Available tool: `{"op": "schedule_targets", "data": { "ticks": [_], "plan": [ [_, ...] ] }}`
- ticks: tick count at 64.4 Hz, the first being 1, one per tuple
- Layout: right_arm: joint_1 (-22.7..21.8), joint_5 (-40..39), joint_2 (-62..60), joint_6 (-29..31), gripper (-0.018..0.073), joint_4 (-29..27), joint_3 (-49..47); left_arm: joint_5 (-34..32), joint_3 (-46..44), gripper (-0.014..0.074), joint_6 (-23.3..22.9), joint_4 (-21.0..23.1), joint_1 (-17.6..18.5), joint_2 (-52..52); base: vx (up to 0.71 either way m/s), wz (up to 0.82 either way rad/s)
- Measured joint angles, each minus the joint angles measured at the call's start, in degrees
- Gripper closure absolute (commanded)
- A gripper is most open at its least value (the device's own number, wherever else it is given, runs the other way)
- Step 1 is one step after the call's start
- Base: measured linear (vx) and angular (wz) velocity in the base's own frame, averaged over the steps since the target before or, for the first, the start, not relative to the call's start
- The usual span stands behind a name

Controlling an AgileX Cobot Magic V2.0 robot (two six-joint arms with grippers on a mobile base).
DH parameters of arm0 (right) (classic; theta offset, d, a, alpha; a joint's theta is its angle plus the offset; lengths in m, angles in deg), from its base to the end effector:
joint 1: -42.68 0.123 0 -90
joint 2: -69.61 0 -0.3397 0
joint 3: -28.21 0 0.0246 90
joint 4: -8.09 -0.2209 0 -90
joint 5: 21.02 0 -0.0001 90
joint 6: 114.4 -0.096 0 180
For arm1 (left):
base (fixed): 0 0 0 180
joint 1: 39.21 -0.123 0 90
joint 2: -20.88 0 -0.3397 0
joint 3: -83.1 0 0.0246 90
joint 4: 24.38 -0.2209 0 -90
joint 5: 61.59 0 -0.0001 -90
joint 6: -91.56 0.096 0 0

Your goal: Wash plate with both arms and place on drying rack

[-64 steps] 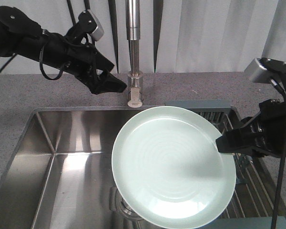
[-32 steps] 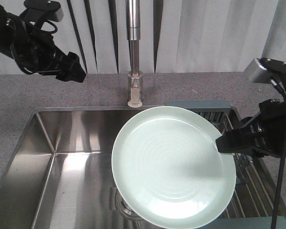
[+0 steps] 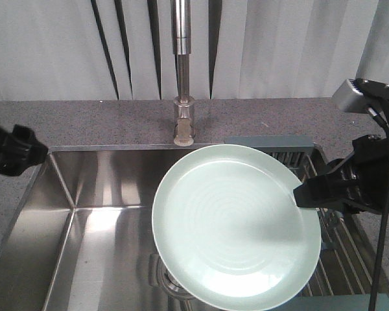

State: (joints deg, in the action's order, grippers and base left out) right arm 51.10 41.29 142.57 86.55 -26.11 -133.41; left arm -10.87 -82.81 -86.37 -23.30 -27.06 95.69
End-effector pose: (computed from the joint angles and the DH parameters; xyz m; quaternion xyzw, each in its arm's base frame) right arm 0.1560 0.0714 0.3958 -0.1646 0.9189 0.2592 0.2476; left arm 0.1889 -0.0421 0.4065 0.1131 0.9317 -0.0392 0.3430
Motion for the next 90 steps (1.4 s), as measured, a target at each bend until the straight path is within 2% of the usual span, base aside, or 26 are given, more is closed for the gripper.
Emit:
{"op": "schedule_targets", "data": {
  "ticks": [7, 22, 37, 90],
  "plan": [
    [0.0, 0.0, 0.0, 0.0, 0.0564, 0.0, 0.0, -1.02, 5.72, 0.0045, -2.07, -0.57, 0.0, -6.92, 0.0, 0.0],
    [0.0, 0.0, 0.0, 0.0, 0.0564, 0.0, 0.0, -1.37, 14.81, 0.0045, -2.77, -0.69, 0.0, -19.68, 0.0, 0.0],
    [0.0, 0.12, 0.0, 0.0, 0.0564, 0.0, 0.0, -1.31, 19.7, 0.0045, -2.77, -0.74, 0.0, -28.69, 0.0, 0.0],
    [0.0, 0.3, 0.0, 0.05, 0.0564, -0.04, 0.0, -1.42, 20.32, 0.0045, -2.77, -0.74, 0.0, -30.46, 0.0, 0.0]
  ]
}}
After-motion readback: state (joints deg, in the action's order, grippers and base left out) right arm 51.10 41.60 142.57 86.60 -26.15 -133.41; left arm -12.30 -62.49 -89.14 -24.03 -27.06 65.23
